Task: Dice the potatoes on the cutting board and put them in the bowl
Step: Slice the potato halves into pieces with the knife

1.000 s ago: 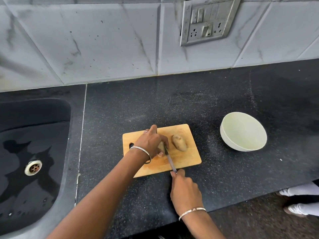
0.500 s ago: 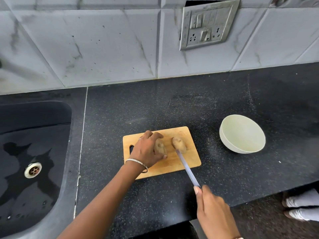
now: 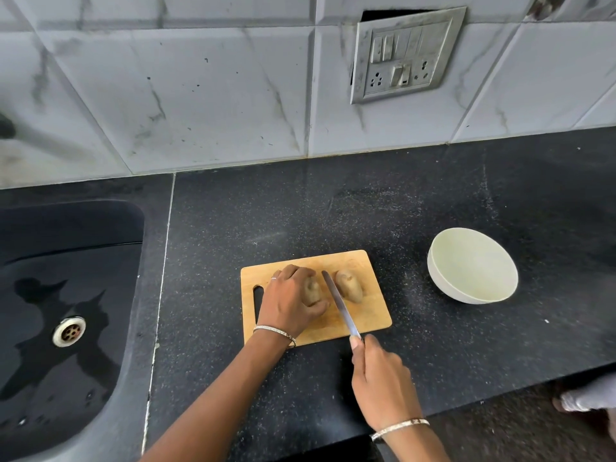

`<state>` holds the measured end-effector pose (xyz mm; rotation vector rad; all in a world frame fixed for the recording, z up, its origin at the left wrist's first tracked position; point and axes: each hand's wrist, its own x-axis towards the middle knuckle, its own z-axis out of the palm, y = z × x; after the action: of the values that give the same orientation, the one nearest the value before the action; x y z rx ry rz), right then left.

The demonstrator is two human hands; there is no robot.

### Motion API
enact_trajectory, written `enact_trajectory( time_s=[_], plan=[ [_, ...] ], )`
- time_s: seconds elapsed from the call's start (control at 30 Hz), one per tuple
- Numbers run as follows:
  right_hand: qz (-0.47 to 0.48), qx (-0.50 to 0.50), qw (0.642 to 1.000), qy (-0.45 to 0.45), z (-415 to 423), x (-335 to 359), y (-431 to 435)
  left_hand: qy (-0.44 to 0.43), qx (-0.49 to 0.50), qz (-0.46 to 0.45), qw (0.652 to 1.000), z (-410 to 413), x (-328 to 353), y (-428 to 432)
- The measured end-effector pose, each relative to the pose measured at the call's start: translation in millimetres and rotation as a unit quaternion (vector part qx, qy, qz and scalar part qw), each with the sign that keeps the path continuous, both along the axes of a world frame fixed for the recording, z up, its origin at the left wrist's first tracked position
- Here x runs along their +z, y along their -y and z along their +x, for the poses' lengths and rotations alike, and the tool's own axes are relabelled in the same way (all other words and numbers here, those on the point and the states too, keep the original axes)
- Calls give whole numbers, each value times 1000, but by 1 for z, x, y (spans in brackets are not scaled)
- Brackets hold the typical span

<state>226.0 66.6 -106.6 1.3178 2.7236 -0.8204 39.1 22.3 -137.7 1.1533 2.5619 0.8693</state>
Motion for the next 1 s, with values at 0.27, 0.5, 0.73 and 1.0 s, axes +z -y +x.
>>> enact_trajectory(
  time_s=[0.27,0.5,0.73,1.0],
  plan=[
    [16,35,999,11,-23,1,3,76,-1,71,995,3,-4,20],
    [76,41,993,85,-31,3,12,84,0,73,994,1,-9,21],
    [68,47,992,94,-51,1,10,77,9,61,995,-1,-13,20],
    [52,52,994,80,-58,-2,3,63,30,61,996,1,-14,16]
  ],
)
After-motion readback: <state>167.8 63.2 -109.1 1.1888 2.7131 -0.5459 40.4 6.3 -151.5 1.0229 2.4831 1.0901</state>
